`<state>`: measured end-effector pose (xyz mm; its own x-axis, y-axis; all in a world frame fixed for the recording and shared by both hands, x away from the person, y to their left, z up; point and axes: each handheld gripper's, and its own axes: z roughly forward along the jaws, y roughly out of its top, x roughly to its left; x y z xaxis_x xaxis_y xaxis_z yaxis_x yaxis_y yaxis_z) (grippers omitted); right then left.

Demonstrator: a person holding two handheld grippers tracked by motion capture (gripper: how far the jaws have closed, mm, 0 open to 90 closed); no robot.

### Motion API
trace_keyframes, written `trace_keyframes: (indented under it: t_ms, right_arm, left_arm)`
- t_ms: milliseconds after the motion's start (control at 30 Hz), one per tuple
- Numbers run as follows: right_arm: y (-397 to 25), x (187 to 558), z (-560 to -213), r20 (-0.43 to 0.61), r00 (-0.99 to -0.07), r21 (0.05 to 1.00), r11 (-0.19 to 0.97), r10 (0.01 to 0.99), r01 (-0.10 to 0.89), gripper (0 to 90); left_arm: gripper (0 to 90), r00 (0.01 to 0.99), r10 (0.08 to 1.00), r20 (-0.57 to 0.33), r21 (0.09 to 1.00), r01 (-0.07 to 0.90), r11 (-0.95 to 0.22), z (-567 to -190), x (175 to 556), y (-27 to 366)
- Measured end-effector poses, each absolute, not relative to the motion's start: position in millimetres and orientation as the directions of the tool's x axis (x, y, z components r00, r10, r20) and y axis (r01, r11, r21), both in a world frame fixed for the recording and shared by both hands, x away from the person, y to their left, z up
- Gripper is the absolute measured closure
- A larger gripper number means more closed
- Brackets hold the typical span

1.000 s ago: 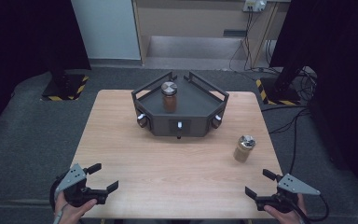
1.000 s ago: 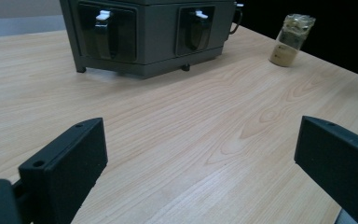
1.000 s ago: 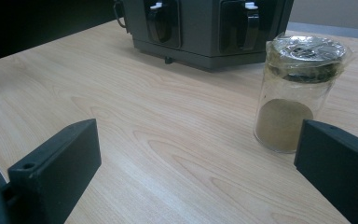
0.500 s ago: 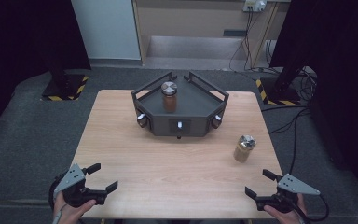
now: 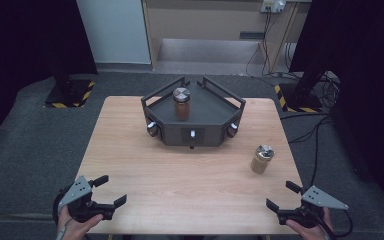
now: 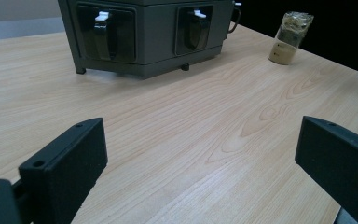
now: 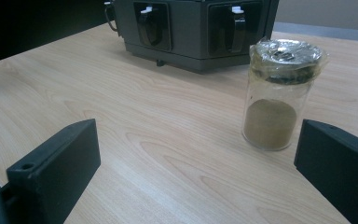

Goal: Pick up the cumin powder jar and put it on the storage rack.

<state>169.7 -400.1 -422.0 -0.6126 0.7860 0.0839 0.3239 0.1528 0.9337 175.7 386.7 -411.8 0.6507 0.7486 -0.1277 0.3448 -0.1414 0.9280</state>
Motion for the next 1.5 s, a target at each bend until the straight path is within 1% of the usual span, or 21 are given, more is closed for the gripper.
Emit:
trace_keyframes:
  t_ms: [200, 367, 467, 800, 867, 1333, 1500]
  right_arm:
    - [-401, 173, -409, 0.086, -0.618, 0.93, 0.16, 0.782, 0.331, 1.4]
    - [-401, 177, -388, 0.069, -0.618, 0.913, 0.2, 0.783, 0.355, 2.5]
    - [-403, 181, -377, 0.072, -0.615, 0.91, 0.2, 0.786, 0.363, 2.5]
    - [-410, 197, -340, 0.082, -0.621, 0.893, 0.22, 0.779, 0.393, 2.4]
    - [-411, 201, -334, 0.07, -0.622, 0.888, 0.235, 0.78, 0.394, 2.4]
    - [-408, 223, -308, 0.046, -0.613, 0.864, 0.277, 0.789, 0.421, 3.3]
    - [-404, 232, -306, 0.041, -0.605, 0.855, 0.285, 0.795, 0.433, 3.5]
  left_arm:
    - [1.2, 0.648, 0.75, -0.132, 0.928, 0.346, -0.136, -413, 176, 387]
    - [1.2, 0.654, 0.745, -0.129, 0.927, 0.346, -0.143, -412, 177, 386]
    - [1.5, 0.648, 0.752, -0.12, 0.932, 0.334, -0.138, -412, 174, 386]
    - [1.4, 0.65, 0.748, -0.135, 0.93, 0.345, -0.131, -413, 176, 387]
    - [1.4, 0.65, 0.747, -0.136, 0.93, 0.344, -0.13, -413, 176, 388]
    - [1.4, 0.654, 0.745, -0.134, 0.928, 0.346, -0.137, -413, 177, 387]
    - [1.5, 0.654, 0.745, -0.134, 0.928, 0.347, -0.138, -413, 177, 387]
